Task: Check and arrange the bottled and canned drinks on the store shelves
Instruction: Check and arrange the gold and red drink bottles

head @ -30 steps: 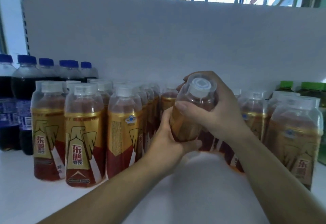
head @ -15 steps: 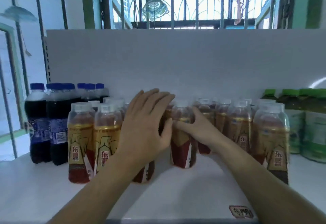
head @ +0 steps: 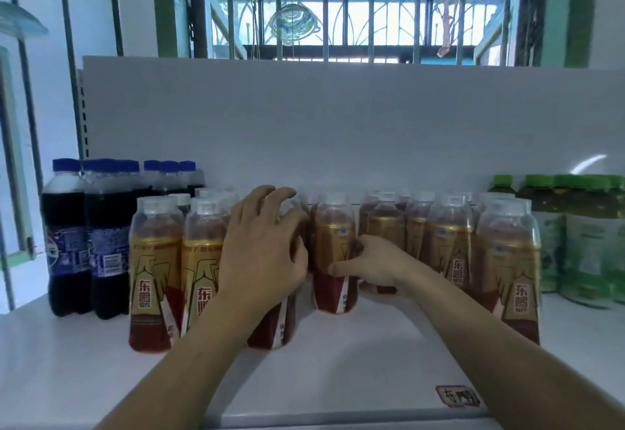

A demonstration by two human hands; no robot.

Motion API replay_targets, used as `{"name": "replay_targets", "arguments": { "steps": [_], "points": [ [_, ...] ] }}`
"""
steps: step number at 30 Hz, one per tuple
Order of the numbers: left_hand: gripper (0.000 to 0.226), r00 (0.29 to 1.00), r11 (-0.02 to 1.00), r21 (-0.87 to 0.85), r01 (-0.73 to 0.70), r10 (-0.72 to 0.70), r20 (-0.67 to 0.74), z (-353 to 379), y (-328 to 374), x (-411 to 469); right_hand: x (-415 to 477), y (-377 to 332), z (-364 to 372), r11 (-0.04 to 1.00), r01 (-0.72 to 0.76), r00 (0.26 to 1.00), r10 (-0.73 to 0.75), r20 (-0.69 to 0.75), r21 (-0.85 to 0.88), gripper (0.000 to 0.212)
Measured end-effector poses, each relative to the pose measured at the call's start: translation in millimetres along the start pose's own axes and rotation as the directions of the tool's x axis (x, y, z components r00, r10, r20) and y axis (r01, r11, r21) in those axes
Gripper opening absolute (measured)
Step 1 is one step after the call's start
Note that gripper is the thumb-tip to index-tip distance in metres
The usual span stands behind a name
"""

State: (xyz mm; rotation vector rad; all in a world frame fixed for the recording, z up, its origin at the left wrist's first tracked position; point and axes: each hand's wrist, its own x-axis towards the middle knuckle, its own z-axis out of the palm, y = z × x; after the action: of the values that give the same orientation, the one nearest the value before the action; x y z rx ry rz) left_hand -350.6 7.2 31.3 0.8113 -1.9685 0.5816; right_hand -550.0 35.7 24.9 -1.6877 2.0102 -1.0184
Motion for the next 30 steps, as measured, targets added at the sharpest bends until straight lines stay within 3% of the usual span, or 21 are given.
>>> {"name": "replay_targets", "arguments": {
  "steps": [4, 9, 13, 16, 18, 22, 25, 27, 30],
  "points": [
    [0.027, 1.0, 1.0, -0.004, 0.002, -0.002, -0.004, 2.2, -2.3, -1.8, 20.2, -1.9, 20.1, 0.997, -0.034, 0.998, 0.037, -0.049, 0.066, 0.017],
    [0.026, 1.0, 1.0, 0.023, -0.002, 0.002, -0.013, 4.4, -2.8, -1.8, 46.6, -0.1, 43.4, 0.997, -0.073, 0.99, 0.077, -0.121, 0.04, 0.052],
    [0.024, 1.0, 1.0, 0.007, 0.002, -0.002, -0.011, 3.5, -1.8, -1.5, 50.9, 4.3, 43.0, 0.999, -0.048, 0.993, 0.049, -0.11, 0.005, 0.053],
    [0.024, 1.0, 1.0, 0.01, -0.009, 0.009, 0.001, 1.9, -1.2, -0.8, 38.0, -6.7, 24.3, 0.988, -0.018, 0.997, 0.006, -0.079, -0.153, 0.041],
    [0.026, 1.0, 1.0, 0.019, -0.01, 0.009, 0.006, 1.8, -1.5, -0.3, 30.6, -18.2, 2.9, 0.946, 0.017, 0.985, -0.072, -0.158, -0.323, 0.031],
    [0.024, 0.997, 0.997, 0.031, -0.064, 0.065, -0.033, -0.7, 7.9, 1.6, 19.3, -36.7, -37.7, 0.871, -0.023, 0.908, -0.187, -0.374, -0.49, 0.05],
    [0.028, 0.985, 0.98, -0.097, -0.171, 0.169, -0.033, 0.6, 29.1, 1.8, 26.5, -32.8, -52.3, 0.831, -0.129, 0.938, -0.074, -0.338, -0.541, 0.052],
    [0.033, 0.983, 0.953, -0.251, -0.17, 0.182, 0.027, 7.7, 41.4, 0.1, 30.4, -26.9, -54.8, 0.827, -0.162, 0.947, -0.022, -0.32, -0.538, 0.049],
    [0.044, 0.953, 0.85, -0.519, 0.093, 0.075, 0.292, 19.2, 56.5, -0.3, 30.6, -19.6, -53.4, 0.844, -0.159, 0.922, -0.058, -0.382, -0.512, 0.046]
  ]
}}
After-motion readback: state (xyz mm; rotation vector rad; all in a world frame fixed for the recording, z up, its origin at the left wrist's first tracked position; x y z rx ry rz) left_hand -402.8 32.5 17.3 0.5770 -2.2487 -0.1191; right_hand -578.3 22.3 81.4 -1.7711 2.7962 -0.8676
